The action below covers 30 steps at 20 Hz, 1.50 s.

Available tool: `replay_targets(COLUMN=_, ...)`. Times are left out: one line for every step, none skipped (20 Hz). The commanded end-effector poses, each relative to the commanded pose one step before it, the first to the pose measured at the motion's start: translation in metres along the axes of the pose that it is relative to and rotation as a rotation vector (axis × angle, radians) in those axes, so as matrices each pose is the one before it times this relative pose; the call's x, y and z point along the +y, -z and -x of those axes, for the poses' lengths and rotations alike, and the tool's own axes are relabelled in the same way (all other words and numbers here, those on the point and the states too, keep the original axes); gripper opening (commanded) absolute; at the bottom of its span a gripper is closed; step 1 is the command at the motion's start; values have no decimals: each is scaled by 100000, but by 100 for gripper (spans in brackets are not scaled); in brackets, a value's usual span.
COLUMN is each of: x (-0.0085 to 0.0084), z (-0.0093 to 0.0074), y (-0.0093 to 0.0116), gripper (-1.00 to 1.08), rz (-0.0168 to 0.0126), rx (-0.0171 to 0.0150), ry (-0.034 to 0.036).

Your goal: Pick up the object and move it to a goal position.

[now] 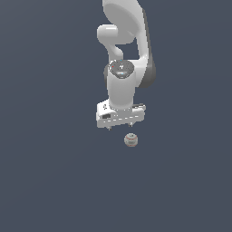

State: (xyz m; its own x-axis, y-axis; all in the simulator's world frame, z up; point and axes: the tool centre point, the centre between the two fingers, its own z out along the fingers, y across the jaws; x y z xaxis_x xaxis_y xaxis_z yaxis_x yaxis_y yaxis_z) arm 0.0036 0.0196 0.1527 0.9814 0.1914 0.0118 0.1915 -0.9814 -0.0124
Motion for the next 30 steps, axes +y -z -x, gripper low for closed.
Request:
replay_targets(x=-277, z=-116, y=-319, gripper=100, rz=201, rx=-202, ry=5753)
replay_targets(x=-123, z=-62, y=-143, gripper=100, rz=85, rx=-86, ry=2641)
replay_targets(x=-129, z=-68, y=-151, gripper=100, rz=84, rx=-90, ry=2801)
replay_targets(x=-136, z=-76, y=-159, gripper=100, rz=83, rx=-93, ry=2963)
replay_targets(x=-142, z=-84, y=-167, gripper=100, rz=80, rx=-96, ry=3123)
replay_targets(x=-143, z=-91, y=-170, gripper=100, rz=75, rx=-96, ry=3203)
replay_targets(x=-142, z=-96, y=-170, gripper=100, rz=69, rx=-94, ry=3204)
replay_targets(x=-140, z=-100, y=-169, gripper=100, rz=62, rx=-90, ry=3203)
replay_targets(x=-138, z=-105, y=-168, gripper=100, rz=56, rx=-87, ry=3202)
replay_targets(x=-136, z=-109, y=-167, gripper=100, rz=50, rx=-83, ry=3202)
replay_targets(x=-133, z=-114, y=-166, gripper=100, rz=44, rx=-79, ry=3201)
replay_targets(x=-131, z=-118, y=-165, gripper=100, rz=38, rx=-75, ry=3200)
replay_targets(x=-128, z=-122, y=-164, gripper=100, rz=33, rx=-70, ry=3199)
replay_targets(x=-125, z=-126, y=-163, gripper=100, rz=28, rx=-65, ry=3197)
replay_targets(x=-122, z=-130, y=-162, gripper=100, rz=24, rx=-60, ry=3196)
replay_targets(x=-119, z=-135, y=-161, gripper=100, rz=19, rx=-55, ry=3196)
replay_targets(x=-116, z=-139, y=-160, gripper=100, rz=15, rx=-49, ry=3195)
replay_targets(x=-112, z=-142, y=-159, gripper=100, rz=12, rx=-44, ry=3193)
replay_targets(x=-108, z=-146, y=-158, gripper=100, rz=9, rx=-38, ry=3192)
replay_targets(x=-105, z=-150, y=-157, gripper=100, rz=6, rx=-32, ry=3191)
replay_targets(x=-101, z=-153, y=-156, gripper=100, rz=3, rx=-26, ry=3189)
replay_targets(x=-97, z=-157, y=-155, gripper=100, rz=1, rx=-20, ry=3188)
replay_targets(x=-92, z=-160, y=-154, gripper=100, rz=-1, rx=-13, ry=3187)
replay_targets(x=-88, z=-164, y=-153, gripper=100, rz=-2, rx=-7, ry=3185)
replay_targets(x=-83, z=-164, y=-149, gripper=100, rz=-3, rx=-1, ry=3140)
replay_targets(x=-75, z=-159, y=-141, gripper=100, rz=-3, rx=5, ry=2986)
replay_targets(x=-66, z=-153, y=-133, gripper=100, rz=-3, rx=10, ry=2823)
replay_targets(x=-59, z=-146, y=-124, gripper=100, rz=-3, rx=14, ry=2661)
replay_targets(x=-52, z=-139, y=-116, gripper=100, rz=-2, rx=18, ry=2498)
replay_targets(x=-46, z=-131, y=-108, gripper=100, rz=-2, rx=20, ry=2336)
